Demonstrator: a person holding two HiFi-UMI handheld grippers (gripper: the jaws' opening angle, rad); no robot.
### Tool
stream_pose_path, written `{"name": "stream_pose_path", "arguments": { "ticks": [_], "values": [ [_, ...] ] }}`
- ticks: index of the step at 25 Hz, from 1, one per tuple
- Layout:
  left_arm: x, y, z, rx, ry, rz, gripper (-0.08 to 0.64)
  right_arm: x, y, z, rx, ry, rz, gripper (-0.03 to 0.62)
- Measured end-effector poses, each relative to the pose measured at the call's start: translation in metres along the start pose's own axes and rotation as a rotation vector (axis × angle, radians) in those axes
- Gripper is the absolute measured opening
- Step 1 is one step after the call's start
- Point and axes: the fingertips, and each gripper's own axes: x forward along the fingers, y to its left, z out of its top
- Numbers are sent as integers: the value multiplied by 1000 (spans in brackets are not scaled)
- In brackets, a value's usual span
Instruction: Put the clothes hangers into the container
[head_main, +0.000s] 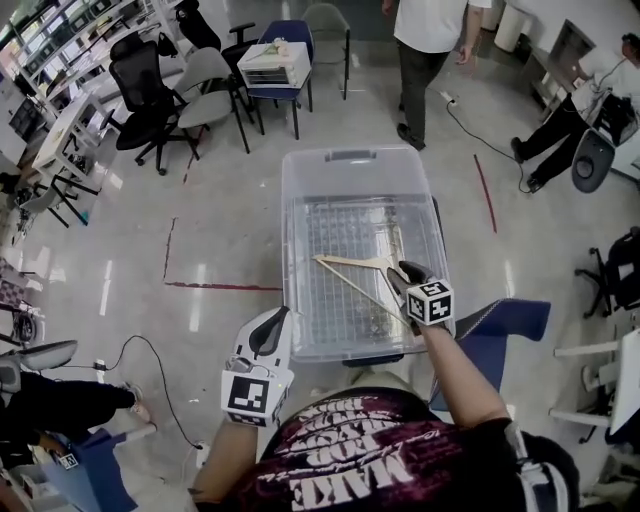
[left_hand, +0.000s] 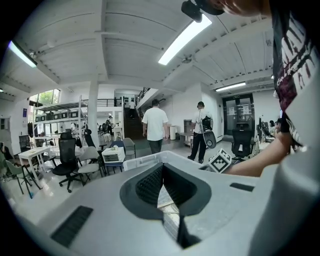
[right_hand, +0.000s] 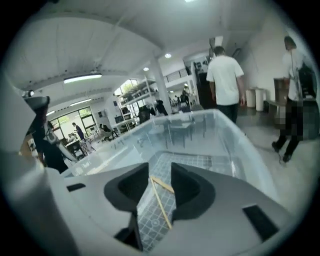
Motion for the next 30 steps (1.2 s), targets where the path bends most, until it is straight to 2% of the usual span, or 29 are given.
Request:
{"name": "stream_pose_path", "arguments": {
  "ticks": [3,5,9,14,20,25,30],
  "values": [
    [-17,5,-4,-4,-13,-5,6,-46,44,38,-151,-114,-6,8],
    [-25,4,-3,-6,-30,-19,6,-75,65,57,-187,-177,4,5],
    [-40,2,1,4,-61,-48,6,-121,98,83,-191,-286,5,5],
    [-54,-3,7,18,-91,-74,6,-170,133,103,-231,-354,3,3],
    [-74,-13,10,19,-111,-121,6,-221,170,122,-216,-448,-18,3],
    [-85,-23,0,5,-106,-162,6,-236,189,124,-231,-468,-30,3],
    [-95,-26,-2,-14,-113,-162,6,-237,196,121,-254,-446,-41,3]
  ]
}}
